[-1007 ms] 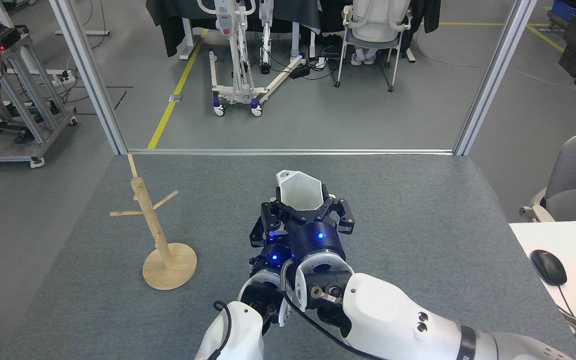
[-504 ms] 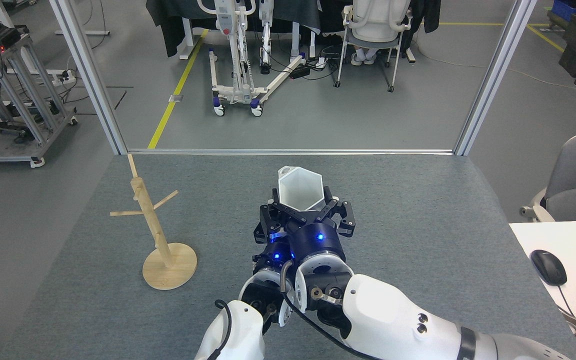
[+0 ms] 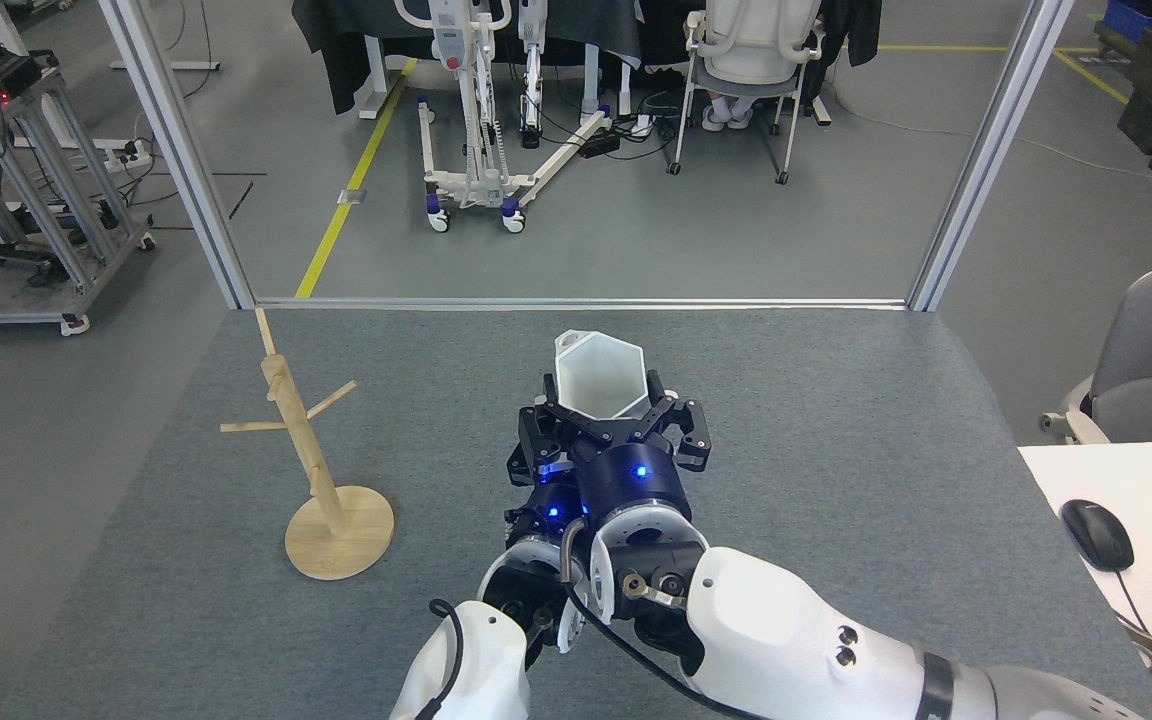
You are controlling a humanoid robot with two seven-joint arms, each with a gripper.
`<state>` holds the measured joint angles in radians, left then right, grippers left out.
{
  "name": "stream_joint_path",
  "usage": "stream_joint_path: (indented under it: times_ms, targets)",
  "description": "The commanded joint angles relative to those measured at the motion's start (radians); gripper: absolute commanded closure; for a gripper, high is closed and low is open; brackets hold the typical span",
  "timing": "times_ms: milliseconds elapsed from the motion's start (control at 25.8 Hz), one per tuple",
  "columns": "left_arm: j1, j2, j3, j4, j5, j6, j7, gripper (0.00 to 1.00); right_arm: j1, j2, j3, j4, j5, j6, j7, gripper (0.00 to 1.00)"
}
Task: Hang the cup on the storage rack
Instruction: 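Open the right gripper and withdraw it from the cup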
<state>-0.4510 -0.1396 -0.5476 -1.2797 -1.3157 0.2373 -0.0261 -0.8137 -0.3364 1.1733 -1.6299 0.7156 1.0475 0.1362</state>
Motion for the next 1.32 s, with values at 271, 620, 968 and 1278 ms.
stream_joint_path:
  times_ms: [271,620,968,1278]
  targets:
    - [0.002,0.0,0.0,0.002,0.001,-0.007,-0.006,0.88,-0.002,-0.024,-0.024,-0.045,0.039,-0.029,-0.004,0.01]
    - [0.002,0.0,0.0,0.002,0.001,-0.007,-0.006,0.88,-0.015,-0.016,-0.069,-0.077,0.114,-0.077,-0.003,0.01]
    - [0.005,0.0,0.0,-0.001,0.0,-0.007,-0.006,0.88,0.008,-0.139,-0.353,-0.018,0.105,-0.397,-0.003,0.01]
    - [0.034,0.0,-0.002,-0.003,-0.005,-0.052,-0.011,0.88,0.211,-0.194,-0.666,0.263,0.119,-0.776,-0.11,0.01]
